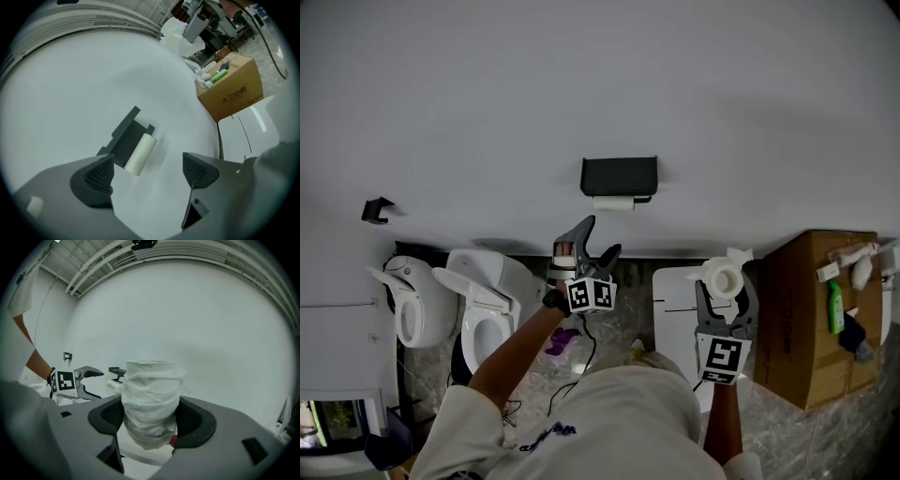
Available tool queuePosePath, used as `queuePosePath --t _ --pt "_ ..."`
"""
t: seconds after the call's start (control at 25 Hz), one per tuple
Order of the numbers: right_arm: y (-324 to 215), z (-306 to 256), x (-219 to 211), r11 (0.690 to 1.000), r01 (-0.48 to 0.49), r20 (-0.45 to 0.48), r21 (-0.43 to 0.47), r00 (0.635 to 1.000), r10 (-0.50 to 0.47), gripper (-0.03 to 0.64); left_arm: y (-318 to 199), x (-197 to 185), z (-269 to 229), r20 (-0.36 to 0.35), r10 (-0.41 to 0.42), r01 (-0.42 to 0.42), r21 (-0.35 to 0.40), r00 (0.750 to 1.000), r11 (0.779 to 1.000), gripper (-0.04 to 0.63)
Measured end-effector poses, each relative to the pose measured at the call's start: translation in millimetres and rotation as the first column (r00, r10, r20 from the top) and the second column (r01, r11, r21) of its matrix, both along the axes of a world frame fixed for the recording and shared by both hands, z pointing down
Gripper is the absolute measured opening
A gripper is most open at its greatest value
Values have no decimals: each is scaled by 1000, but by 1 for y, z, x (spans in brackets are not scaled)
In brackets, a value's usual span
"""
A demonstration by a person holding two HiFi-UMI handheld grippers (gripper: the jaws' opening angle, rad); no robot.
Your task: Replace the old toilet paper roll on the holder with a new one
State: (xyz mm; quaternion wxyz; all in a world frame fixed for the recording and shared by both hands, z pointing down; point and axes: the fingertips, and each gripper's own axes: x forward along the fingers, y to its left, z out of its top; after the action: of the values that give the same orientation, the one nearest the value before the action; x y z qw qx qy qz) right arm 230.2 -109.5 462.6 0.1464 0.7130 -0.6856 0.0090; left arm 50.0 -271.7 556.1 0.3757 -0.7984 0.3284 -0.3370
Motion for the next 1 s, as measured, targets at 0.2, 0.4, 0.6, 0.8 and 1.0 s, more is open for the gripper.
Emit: queuePosePath --t 0.2,0.4,0.6,0.8,1.0 --pt "4 1 4 1000 -13 3 -4 1000 13 311 -9 12 2 34 13 -13 27 999 1000 456" --pt "6 0 6 1000 -12 35 -5 999 13 311 -14 28 4 93 31 -39 84 995 996 440" --pt "4 -3 6 1000 -20 36 6 999 19 311 -30 36 9 129 11 -22 88 992 996 427" --pt "13 0 11 999 -2 -2 -42 1000 2 311 -49 29 19 152 -97 87 68 984 994 394" --pt "16 1 17 998 -26 -12 -50 1000 26 311 -68 24 16 182 -117 99 104 976 990 357"
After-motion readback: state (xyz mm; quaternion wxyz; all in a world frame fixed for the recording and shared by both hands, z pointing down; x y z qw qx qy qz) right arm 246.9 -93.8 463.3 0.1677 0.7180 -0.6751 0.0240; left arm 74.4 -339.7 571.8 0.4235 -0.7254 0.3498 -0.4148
